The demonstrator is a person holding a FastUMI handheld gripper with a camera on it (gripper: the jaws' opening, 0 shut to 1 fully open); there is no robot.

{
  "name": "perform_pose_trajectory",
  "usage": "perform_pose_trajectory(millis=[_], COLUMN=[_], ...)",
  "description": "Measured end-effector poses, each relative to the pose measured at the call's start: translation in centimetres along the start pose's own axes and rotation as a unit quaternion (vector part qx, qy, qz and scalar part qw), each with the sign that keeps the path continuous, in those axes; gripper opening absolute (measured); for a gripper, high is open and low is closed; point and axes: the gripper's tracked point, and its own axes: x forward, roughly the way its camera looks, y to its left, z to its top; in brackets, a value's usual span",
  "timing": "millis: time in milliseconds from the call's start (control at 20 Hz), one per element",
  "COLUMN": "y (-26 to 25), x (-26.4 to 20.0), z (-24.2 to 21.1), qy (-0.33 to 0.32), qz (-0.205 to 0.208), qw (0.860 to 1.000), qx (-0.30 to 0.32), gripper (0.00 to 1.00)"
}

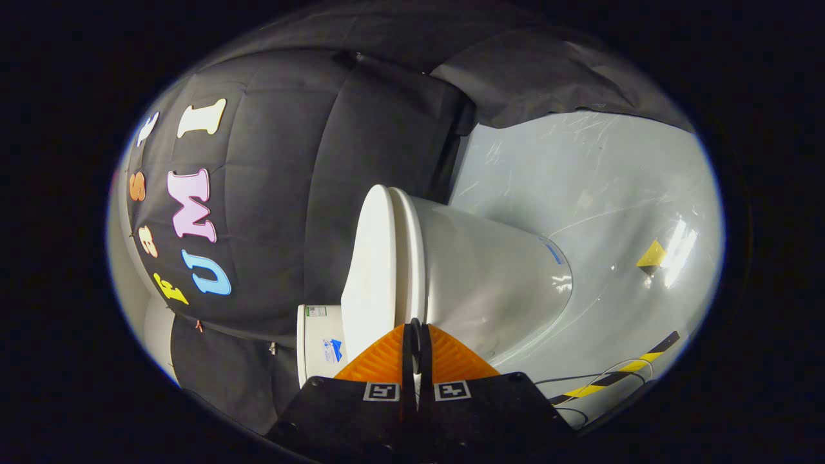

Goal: Open the toilet lid.

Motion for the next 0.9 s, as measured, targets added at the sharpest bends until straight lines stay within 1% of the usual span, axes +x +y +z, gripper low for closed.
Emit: perform_pose_trajectory(millis=[150, 300, 650, 750, 900], y=[0.7, 1.9, 8.2, 10.0, 12.8], x=[0.5, -0.2, -2.1, -2.5, -3.4], z=[-0.4, -0.2, -0.4, -0.7, -1.0], qy=[-0.003, -0.014, -0.057, -0.067, -0.078], qz=[-0.026, -0.047, -0.050, -0.063, -0.083], qw=[0.999, 0.995, 0.986, 0.981, 0.970], qx=[-0.048, -0.089, -0.147, -0.169, -0.213], gripper=[0.05, 0.05, 0.05, 0.05, 0.05])
